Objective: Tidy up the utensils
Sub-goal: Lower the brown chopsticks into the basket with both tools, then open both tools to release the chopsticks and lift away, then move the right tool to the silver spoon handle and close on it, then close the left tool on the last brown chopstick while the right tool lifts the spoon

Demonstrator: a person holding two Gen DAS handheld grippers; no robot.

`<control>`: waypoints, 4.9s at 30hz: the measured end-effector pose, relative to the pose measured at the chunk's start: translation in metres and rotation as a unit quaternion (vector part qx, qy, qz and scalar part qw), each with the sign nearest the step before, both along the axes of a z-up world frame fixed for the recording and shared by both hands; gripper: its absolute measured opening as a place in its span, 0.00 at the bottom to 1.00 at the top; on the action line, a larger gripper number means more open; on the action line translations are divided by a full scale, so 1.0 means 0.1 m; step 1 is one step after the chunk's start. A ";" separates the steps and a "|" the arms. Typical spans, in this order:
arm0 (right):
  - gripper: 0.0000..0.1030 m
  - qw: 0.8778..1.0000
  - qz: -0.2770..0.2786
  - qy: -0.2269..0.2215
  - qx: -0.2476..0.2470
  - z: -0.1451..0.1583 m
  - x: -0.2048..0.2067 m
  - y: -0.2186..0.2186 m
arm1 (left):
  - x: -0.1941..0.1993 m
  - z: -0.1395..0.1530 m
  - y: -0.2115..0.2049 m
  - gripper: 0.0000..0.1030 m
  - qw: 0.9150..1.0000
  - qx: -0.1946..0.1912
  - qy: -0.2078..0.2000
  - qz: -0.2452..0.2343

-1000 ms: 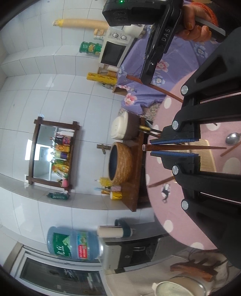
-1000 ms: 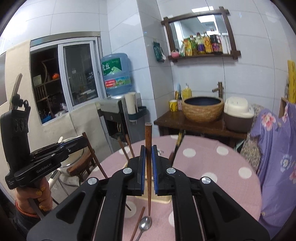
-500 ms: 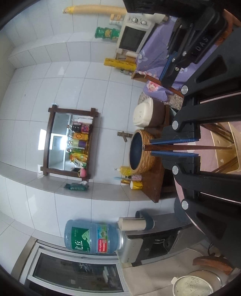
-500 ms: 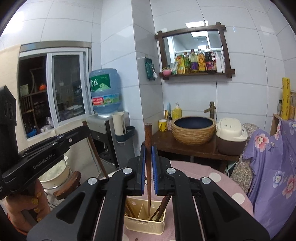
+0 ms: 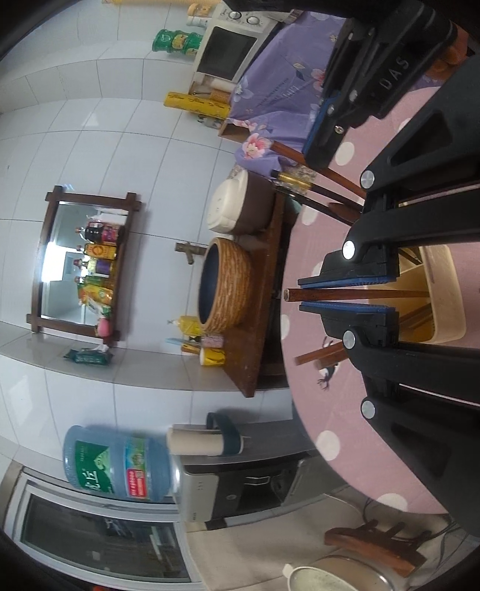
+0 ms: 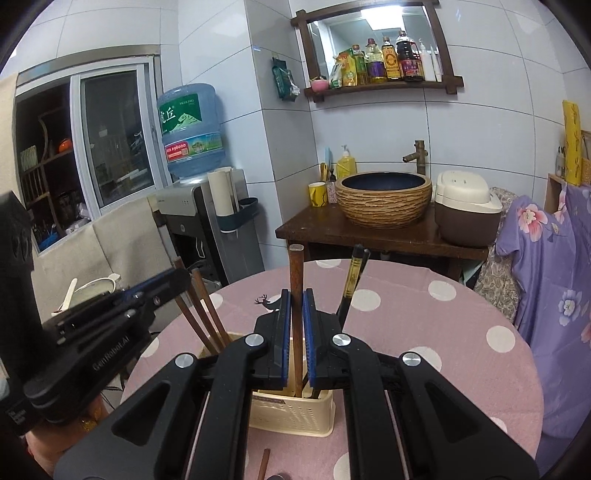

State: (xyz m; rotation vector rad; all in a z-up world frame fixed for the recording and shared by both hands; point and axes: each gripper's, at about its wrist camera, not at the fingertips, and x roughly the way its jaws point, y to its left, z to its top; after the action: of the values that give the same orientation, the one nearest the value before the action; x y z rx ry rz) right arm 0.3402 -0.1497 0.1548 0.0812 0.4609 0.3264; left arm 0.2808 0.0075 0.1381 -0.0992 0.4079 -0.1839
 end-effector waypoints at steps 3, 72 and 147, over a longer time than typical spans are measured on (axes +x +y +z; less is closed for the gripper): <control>0.07 1.000 -0.003 -0.006 0.001 -0.02 -0.02 -0.02 | 0.02 -0.08 -0.01 0.08 1.000 0.005 0.005 0.002; 0.16 0.971 -0.034 0.194 -0.138 -2.06 -1.16 -0.05 | -1.23 -1.49 0.46 0.94 0.986 0.057 0.139 0.077; 0.37 0.969 0.016 0.206 -0.137 -2.10 -0.42 -0.38 | -0.23 -1.89 -0.41 0.10 0.967 0.038 0.252 -0.019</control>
State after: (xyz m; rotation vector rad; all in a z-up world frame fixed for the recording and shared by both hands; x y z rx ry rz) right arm 0.2987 -0.1875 -0.0549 -0.1306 0.9163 0.2755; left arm 0.2580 -0.0331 -0.0513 -0.0610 0.9240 -0.1804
